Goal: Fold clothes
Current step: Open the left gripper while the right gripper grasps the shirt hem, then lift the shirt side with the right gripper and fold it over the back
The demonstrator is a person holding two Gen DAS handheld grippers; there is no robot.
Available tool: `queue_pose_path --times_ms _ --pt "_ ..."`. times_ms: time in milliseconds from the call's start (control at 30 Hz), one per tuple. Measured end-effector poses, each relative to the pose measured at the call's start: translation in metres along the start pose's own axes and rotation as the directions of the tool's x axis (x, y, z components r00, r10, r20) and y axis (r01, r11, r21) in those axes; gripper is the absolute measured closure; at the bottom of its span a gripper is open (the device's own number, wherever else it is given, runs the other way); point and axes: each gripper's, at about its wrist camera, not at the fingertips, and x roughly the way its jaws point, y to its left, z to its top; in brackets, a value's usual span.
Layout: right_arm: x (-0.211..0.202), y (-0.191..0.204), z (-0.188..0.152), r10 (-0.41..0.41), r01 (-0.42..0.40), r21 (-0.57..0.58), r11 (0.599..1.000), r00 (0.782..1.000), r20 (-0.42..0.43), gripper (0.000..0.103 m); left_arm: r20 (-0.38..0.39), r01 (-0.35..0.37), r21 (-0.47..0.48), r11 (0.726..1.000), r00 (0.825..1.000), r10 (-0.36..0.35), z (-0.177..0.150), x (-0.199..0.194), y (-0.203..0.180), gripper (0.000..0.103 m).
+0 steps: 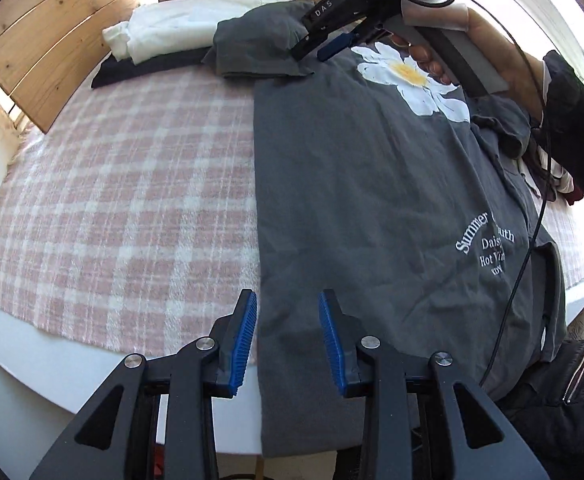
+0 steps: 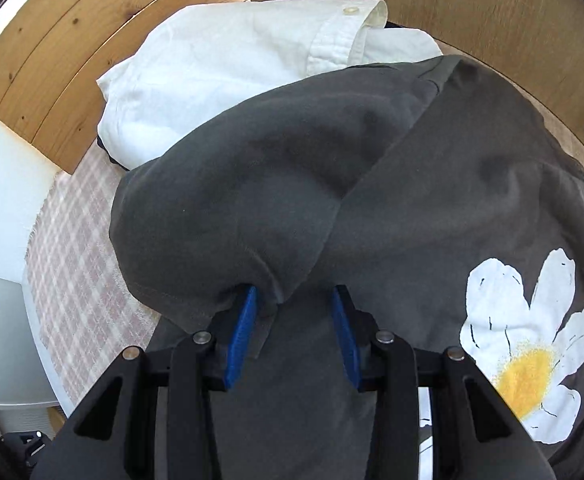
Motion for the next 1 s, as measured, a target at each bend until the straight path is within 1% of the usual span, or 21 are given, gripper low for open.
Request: queue_pose_path --times_ms 100,167,267,367,467,567,667,733,800,900,1000 --pt "0.0 -0.004 0.001 0.027 -0.027 0.038 0.999 1.0 -0.005 0.065 0.022 0.023 0.034 0.999 0.999 -0.024 0.033 0.006 0.009 0.072" --pt "-0.002 0.001 0.0 0.043 -0.043 0.013 0.999 0.999 -0.007 0.065 0.033 0.039 0.058 0.998 0.999 -0.041 0.054 0.011 0.013 0.072" --pt "-0.007 0.008 -0.001 0.075 -0.075 -0.015 0.997 0.997 -0.015 0.1 0.04 0.041 0.093 0.995 0.998 -0.045 0.082 0.023 0.016 0.072" --pt "-0.022 0.008 0.0 0.128 -0.128 -0.004 0.992 0.992 0.011 0.1 0.042 0.06 0.112 0.992 0.997 -0.065 0.106 0.038 0.025 0.072" --pt "-0.038 0.009 0.001 0.155 -0.155 0.001 0.988 0.987 0.041 0.1 0.035 0.075 0.112 0.991 0.996 -0.08 0.121 0.054 0.032 0.072" --pt "-0.054 0.01 0.008 0.246 -0.249 0.033 0.968 0.967 0.059 0.1 0.047 0.133 0.1 0.986 0.989 -0.138 0.135 0.065 0.036 0.072" --pt "-0.075 0.019 0.027 0.294 -0.3 0.038 0.953 0.95 0.104 0.1 0.072 0.183 0.088 0.979 0.979 -0.19 0.147 0.071 0.037 0.072" --pt "-0.09 0.025 0.041 0.329 -0.337 0.038 0.941 0.934 0.136 0.1 0.094 0.2 0.083 0.976 0.974 -0.207 0.156 0.071 0.036 0.072" --pt "-0.104 0.037 0.061 0.342 -0.352 0.031 0.936 0.924 0.172 0.1 0.116 0.214 0.075 0.974 0.968 -0.222 0.166 0.07 0.038 0.072" --pt "-0.125 0.047 0.081 0.331 -0.344 0.02 0.939 0.918 0.218 0.1 0.146 0.249 0.067 0.966 0.955 -0.257 0.178 0.066 0.037 0.072" --pt "-0.134 0.048 0.095 0.333 -0.353 0.04 0.935 0.911 0.242 0.1 0.159 0.258 0.092 0.962 0.95 -0.27 0.186 0.062 0.031 0.072"
